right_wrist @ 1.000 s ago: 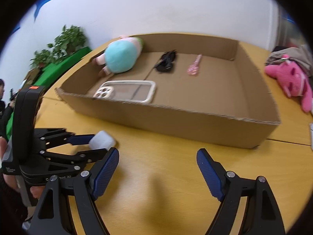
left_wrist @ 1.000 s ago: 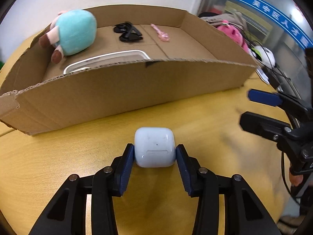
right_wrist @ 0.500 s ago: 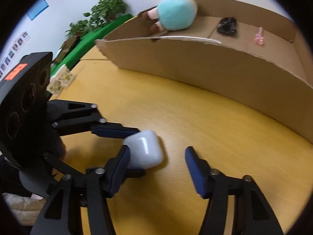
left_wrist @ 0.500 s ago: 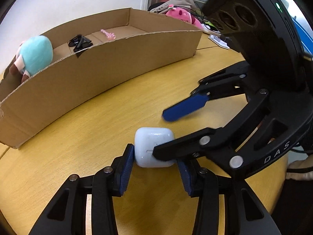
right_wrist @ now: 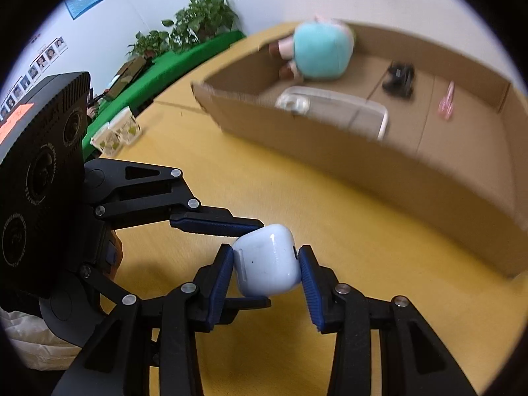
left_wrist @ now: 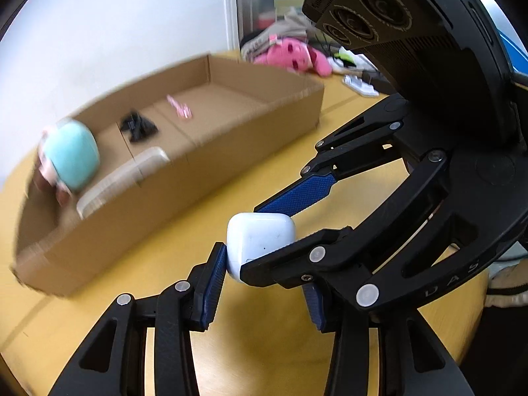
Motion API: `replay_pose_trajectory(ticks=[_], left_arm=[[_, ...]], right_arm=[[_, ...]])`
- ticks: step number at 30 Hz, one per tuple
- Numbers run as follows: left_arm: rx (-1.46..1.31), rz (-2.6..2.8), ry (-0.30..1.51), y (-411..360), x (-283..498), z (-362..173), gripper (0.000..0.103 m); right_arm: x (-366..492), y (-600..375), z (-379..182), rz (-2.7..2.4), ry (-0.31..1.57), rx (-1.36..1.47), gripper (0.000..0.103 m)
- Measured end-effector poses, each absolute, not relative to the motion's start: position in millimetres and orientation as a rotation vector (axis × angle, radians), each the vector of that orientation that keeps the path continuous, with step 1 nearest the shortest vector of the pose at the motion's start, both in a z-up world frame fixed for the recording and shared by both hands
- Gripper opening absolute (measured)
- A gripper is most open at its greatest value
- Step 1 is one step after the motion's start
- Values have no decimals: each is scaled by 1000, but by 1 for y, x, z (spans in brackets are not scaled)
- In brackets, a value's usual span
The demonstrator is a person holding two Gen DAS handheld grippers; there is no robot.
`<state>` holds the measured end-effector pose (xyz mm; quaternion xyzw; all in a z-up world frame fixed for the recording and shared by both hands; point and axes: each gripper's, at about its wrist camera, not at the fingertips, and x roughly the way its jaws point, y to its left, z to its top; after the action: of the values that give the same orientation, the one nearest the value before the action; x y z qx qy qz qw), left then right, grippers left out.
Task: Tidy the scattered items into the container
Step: 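Carry the earbud case into the box and open the left gripper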
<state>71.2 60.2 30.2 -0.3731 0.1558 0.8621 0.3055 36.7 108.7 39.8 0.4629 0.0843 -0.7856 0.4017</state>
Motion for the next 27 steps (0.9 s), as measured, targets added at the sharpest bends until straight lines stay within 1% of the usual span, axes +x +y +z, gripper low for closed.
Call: replay_pose_trajectory(ticks=[9,13,19,20,21,23,27], left_arm=[[-785,2368,536,77,25,104,47],[-743,2362,558,85,1,125,47],[-751,2309,598,99,-41,133,47],[-765,2300,616,102,-49,130,47],[-776,2290,630,104,-57,127,47],[-795,2264,644,110,-70,121,47],[-871,2213,643,118,-94,103,47]], right_arm=[[1,120,123,-2101,300,953,39],[-29,135,147,-2116,277,906,39],[-66,150,160,-2124,256,915,37],[-73,152,160,-2126,254,923,36],[-80,155,159,-2129,246,929,30],[-93,160,156,-2122,223,951,25],[-118,166,137,-2107,182,1012,25]])
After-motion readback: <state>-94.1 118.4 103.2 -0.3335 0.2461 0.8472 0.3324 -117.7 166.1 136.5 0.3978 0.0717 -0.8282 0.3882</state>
